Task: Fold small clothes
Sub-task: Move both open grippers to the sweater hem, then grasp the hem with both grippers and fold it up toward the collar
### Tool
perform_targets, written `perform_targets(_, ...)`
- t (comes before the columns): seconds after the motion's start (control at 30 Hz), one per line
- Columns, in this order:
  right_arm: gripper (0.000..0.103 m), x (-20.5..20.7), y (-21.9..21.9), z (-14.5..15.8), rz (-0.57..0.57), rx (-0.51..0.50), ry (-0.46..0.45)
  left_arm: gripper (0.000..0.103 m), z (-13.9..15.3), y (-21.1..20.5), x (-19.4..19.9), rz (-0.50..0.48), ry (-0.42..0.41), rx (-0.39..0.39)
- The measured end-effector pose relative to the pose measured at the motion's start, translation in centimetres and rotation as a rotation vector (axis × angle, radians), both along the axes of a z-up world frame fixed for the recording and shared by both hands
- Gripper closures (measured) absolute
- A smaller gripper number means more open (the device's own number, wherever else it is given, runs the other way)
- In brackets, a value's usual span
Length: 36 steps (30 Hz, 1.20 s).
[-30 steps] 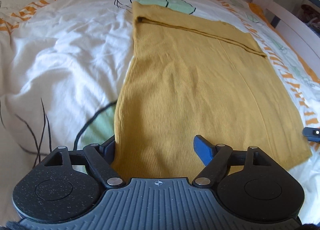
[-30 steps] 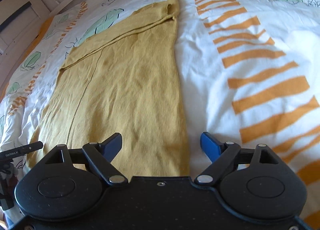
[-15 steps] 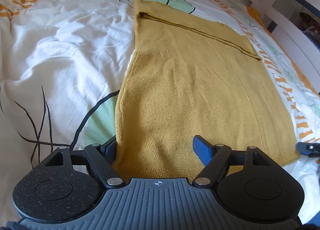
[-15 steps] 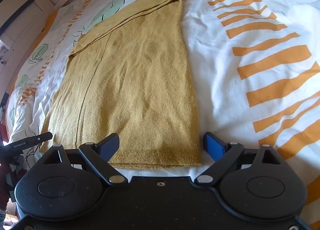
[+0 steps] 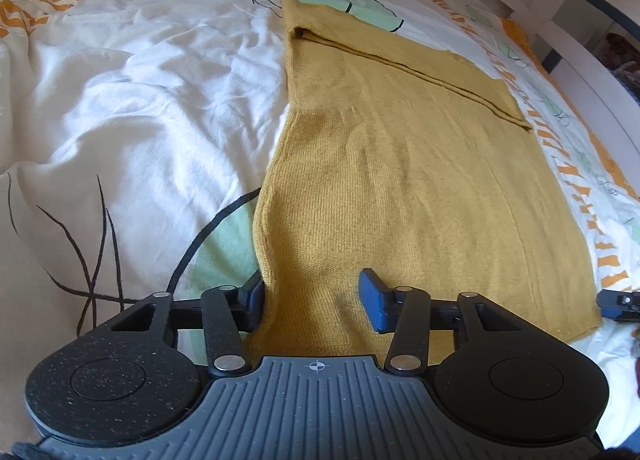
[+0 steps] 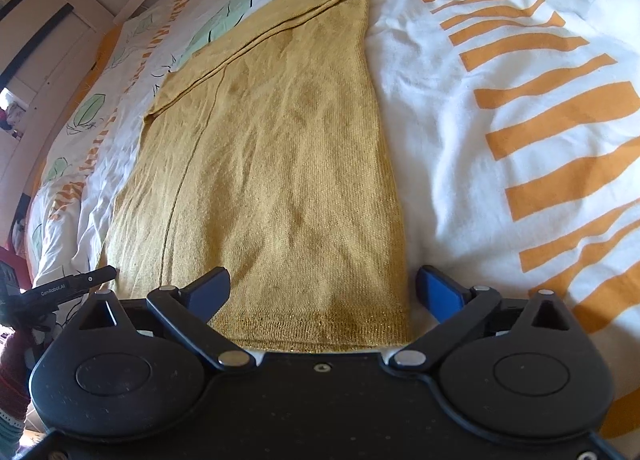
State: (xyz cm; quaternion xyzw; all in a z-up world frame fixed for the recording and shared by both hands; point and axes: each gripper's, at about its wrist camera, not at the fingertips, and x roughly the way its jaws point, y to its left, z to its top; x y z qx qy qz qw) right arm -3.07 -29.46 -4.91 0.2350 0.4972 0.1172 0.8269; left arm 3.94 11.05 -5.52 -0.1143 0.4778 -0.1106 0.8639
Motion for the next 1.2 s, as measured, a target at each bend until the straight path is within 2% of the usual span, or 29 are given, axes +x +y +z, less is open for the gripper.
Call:
perform_targets(0.07,0.01,-0.1,0.1,0.2,0.001,-0.015,0.004,0.065,0.1,0.4,0.0,0.005,0.012,-0.013)
perform_targets(0.17,0.036,-0.2,0.3,0.5,0.007,-0.047,0.004,0.075,0.1,1.1,0.0,0.024,0.031,-0.041)
perform_targets(0.2,0.052,-0.2,0.4,0.6,0.013,-0.063,0.006,0.082,0.1,1.3,0.0,0.029,0.038,-0.052)
perform_targets(0.23,0.076,-0.2,0.4,0.6,0.017,-0.074,0.01,0.091,0.1,1.5,0.0,0.031,0.047,-0.067)
perform_targets(0.27,0.085,-0.2,0.4,0.5,0.017,-0.072,0.016,0.095,0.0,1.7,0.0,0.032,0.053,-0.084)
perform_targets(0.43,0.087,-0.2,0.5,1.1,0.022,-0.044,-0.012,0.098,0.9,2.2,-0.2,0.043,0.022,-0.152)
perform_targets(0.7,0.087,1.3,-0.6,4.8,-0.026,0.074,-0.174,0.099,4.8,3.1,1.8,0.083,-0.089,-0.311)
perform_targets(0.9,0.087,5.1,-2.0,6.6,-0.107,0.158,-0.276,0.099,7.7,2.7,5.9,0.091,-0.192,-0.371)
perform_targets(1.07,0.087,9.5,-3.2,7.4,-0.154,0.137,-0.343,0.099,9.3,2.4,10.5,0.107,-0.281,-0.378)
perform_targets(1.2,0.087,13.7,-4.1,7.4,-0.198,0.123,-0.368,0.099,9.4,2.1,14.7,0.137,-0.305,-0.384)
